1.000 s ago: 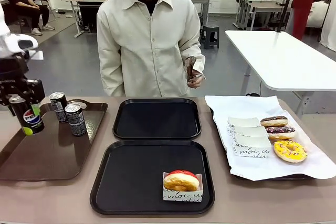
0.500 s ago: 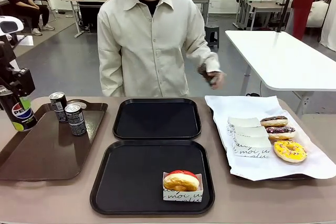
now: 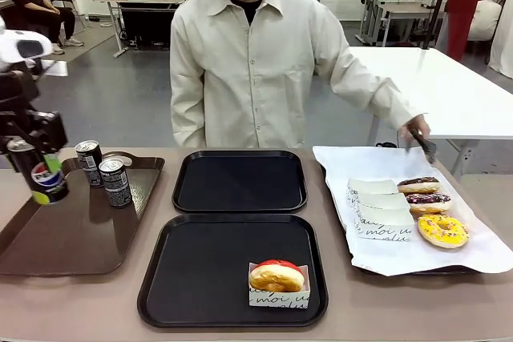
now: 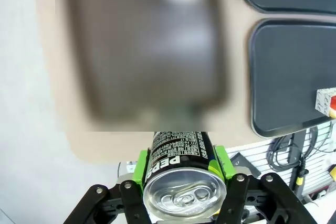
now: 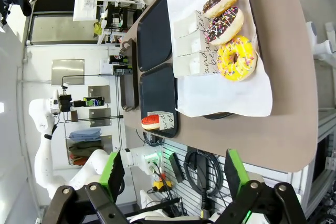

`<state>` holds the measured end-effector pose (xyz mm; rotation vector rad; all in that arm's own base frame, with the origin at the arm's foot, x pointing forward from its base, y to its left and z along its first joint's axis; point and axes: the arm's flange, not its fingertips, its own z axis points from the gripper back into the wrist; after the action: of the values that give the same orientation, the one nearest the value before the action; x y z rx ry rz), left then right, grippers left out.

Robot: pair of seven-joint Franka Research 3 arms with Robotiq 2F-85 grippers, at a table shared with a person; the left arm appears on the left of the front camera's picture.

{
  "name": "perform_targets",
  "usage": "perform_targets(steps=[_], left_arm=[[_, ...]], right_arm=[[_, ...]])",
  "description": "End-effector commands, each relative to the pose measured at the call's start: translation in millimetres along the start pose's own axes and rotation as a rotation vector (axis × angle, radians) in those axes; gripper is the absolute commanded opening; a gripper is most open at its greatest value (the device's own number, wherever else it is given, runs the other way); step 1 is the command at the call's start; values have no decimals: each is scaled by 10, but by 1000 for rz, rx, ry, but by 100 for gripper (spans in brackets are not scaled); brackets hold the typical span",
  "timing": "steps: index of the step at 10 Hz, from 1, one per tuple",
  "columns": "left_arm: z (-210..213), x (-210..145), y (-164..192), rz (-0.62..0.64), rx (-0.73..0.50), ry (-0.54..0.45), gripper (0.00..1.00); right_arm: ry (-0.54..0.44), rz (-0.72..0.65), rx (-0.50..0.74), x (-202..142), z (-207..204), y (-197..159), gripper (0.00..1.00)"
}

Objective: Set up donuts and drinks on trays.
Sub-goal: Pick up one Pepsi coke and place it on the Flat Tray.

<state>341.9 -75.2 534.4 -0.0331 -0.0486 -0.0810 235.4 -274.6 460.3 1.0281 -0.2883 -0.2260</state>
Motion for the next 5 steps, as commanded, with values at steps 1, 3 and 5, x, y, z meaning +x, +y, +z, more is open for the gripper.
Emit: perform_targets(steps=[1, 3, 5], left_arm=[[-118, -114, -606, -51, -26, -55, 59], [-336, -166, -1127, -131, -4, -43, 59], [-567, -82, -1669, -229, 19, -55, 59]], right_arm=[[-8, 6, 22, 0, 13, -9, 100], [-8, 6, 22, 0, 13, -9, 100], [-8, 6, 22, 0, 13, -9, 100]])
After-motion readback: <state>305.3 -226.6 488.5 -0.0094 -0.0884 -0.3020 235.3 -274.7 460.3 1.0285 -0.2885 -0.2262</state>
